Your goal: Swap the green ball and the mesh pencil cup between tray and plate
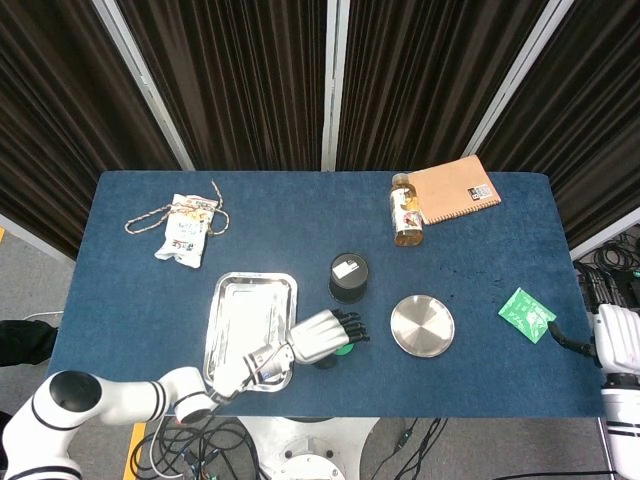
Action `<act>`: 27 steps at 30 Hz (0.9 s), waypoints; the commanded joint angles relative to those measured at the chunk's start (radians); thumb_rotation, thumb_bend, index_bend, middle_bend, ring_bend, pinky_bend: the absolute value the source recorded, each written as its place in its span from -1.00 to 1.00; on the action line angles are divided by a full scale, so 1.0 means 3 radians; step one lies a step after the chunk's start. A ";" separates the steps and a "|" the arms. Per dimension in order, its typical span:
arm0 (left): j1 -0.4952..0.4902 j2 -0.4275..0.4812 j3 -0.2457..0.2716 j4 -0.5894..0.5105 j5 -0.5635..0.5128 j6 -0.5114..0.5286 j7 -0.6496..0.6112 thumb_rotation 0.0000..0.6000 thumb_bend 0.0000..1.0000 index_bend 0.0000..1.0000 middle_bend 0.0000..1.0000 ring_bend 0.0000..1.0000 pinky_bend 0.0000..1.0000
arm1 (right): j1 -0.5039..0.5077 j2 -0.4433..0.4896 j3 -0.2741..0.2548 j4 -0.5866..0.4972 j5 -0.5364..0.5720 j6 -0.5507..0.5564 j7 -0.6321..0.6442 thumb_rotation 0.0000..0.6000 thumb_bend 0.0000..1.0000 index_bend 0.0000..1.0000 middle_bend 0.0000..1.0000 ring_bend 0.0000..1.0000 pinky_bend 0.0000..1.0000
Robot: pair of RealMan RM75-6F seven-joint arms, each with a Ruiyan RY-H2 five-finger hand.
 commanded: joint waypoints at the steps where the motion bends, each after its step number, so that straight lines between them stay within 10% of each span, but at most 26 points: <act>1: -0.0014 -0.0006 -0.0006 0.0015 -0.0015 -0.0013 -0.0024 1.00 -0.60 -0.49 -0.53 -0.67 -0.16 | 0.0001 -0.0002 0.0001 0.0002 -0.0003 -0.0001 0.0001 1.00 -0.65 -1.00 -0.85 -1.00 -0.65; 27: 0.0036 0.0038 0.0077 -0.0106 -0.0005 0.0117 0.0098 1.00 -0.38 -0.16 -0.24 -0.33 0.23 | 0.0000 0.0014 0.0023 -0.0024 -0.0004 0.0002 0.0000 1.00 -0.65 -1.00 -0.85 -1.00 -0.65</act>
